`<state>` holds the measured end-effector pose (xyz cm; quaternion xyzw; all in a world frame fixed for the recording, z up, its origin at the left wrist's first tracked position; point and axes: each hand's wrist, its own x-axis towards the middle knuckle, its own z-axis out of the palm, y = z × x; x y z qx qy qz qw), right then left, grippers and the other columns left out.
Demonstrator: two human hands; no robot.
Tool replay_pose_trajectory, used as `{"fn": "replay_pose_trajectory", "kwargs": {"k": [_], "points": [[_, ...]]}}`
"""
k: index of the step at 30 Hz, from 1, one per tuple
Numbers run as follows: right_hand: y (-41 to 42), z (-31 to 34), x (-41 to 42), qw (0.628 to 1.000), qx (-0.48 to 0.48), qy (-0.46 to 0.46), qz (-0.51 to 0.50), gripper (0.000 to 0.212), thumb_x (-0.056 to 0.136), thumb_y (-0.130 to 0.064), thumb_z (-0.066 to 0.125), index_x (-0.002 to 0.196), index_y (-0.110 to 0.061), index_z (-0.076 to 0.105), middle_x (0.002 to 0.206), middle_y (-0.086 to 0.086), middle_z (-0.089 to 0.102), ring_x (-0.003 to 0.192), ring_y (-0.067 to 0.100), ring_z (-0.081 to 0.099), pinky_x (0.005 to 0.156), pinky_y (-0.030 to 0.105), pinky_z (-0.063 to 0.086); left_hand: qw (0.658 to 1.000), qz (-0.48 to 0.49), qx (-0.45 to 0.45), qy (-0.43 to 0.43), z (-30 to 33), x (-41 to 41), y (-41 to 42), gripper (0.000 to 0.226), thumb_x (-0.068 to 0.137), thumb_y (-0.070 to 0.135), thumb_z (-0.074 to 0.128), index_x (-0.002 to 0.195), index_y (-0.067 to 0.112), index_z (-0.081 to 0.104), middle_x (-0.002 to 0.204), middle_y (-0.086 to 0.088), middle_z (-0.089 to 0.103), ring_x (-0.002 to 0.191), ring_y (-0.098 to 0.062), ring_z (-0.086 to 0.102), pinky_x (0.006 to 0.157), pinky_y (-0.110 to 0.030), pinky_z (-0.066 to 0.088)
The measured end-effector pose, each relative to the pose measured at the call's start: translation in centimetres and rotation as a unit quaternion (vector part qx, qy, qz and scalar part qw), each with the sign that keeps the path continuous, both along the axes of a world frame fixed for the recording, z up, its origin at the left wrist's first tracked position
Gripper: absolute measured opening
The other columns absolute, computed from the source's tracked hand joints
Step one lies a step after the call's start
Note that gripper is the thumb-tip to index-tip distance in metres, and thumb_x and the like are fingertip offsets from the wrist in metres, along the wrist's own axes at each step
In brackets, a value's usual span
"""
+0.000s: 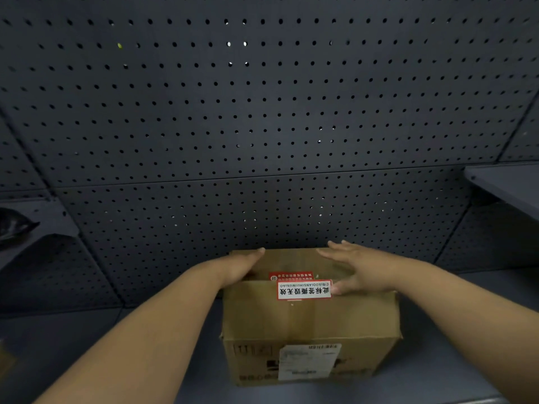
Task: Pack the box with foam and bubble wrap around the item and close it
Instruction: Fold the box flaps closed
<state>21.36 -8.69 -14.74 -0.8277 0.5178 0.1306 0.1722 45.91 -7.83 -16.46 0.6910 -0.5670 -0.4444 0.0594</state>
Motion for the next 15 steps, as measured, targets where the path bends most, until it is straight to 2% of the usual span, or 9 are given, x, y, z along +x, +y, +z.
{"fn": "replay_pose_trajectory", "kwargs": {"k": [2,4,6,8,12,15], "points": [[-0.7,-1.0,0.1,0.999,-0.014,0.023,-0.026,0.085,0.086,-0.058,0.054,0.151,-0.038,0.004,0.162,-0.005,-0.004,0.149,0.016,-0.002,0.121,0.040,0.002,1.000,0.014,-0.007,-0.004,0.1,-0.3,-0.1,0.066,0.096,0.061,0.026,0.146,0.020,0.037,0.153,-0.003,0.034,0.139,-0.021,0.033,0.113,-0.032,0.023],[-1.0,-2.1,0.6,0.997,-0.033,0.046,-0.043,0.084,0.087,-0.060,0.049,0.152,-0.036,0.001,0.162,-0.004,-0.006,0.150,0.017,-0.003,0.120,0.041,0.000,0.994,-0.022,-0.036,-0.102,-0.4,-1.3,0.0,0.068,0.095,0.063,0.024,0.143,0.018,0.041,0.149,-0.007,0.041,0.135,-0.024,0.040,0.109,-0.033,0.031],[-0.9,-3.2,1.2,0.996,-0.047,0.048,-0.064,0.080,0.092,-0.058,0.043,0.152,-0.033,-0.003,0.161,-0.004,-0.010,0.149,0.018,-0.006,0.120,0.041,-0.002,0.967,-0.094,-0.102,-0.213,-1.8,-2.7,0.5,0.065,0.097,0.059,0.020,0.132,0.015,0.052,0.137,-0.011,0.053,0.121,-0.025,0.052,0.097,-0.032,0.040],[-0.6,-4.6,1.7,0.994,-0.059,0.042,-0.081,0.072,0.097,-0.053,0.033,0.152,-0.030,-0.007,0.161,-0.003,-0.015,0.149,0.018,-0.010,0.120,0.041,-0.005,0.943,-0.118,-0.157,-0.270,-3.7,-3.6,0.8,0.059,0.099,0.054,0.020,0.129,0.015,0.052,0.128,-0.012,0.054,0.112,-0.026,0.054,0.091,-0.033,0.044],[0.2,-7.3,2.1,0.991,-0.071,0.001,-0.117,0.059,0.101,-0.049,0.013,0.151,-0.031,-0.011,0.159,-0.007,-0.020,0.147,0.012,-0.017,0.119,0.039,-0.010,0.905,-0.109,-0.217,-0.349,-6.7,-4.0,1.6,0.058,0.099,0.051,0.019,0.142,0.015,0.031,0.138,-0.012,0.041,0.121,-0.030,0.043,0.100,-0.042,0.039],[0.8,-8.6,1.9,0.986,-0.096,-0.020,-0.133,0.057,0.100,-0.050,0.008,0.151,-0.033,-0.012,0.158,-0.009,-0.020,0.146,0.009,-0.017,0.120,0.038,-0.010,0.912,-0.089,-0.239,-0.321,-7.9,-3.8,2.0,0.062,0.098,0.050,0.017,0.151,0.017,0.015,0.156,-0.007,0.022,0.141,-0.028,0.023,0.116,-0.043,0.021]]}}
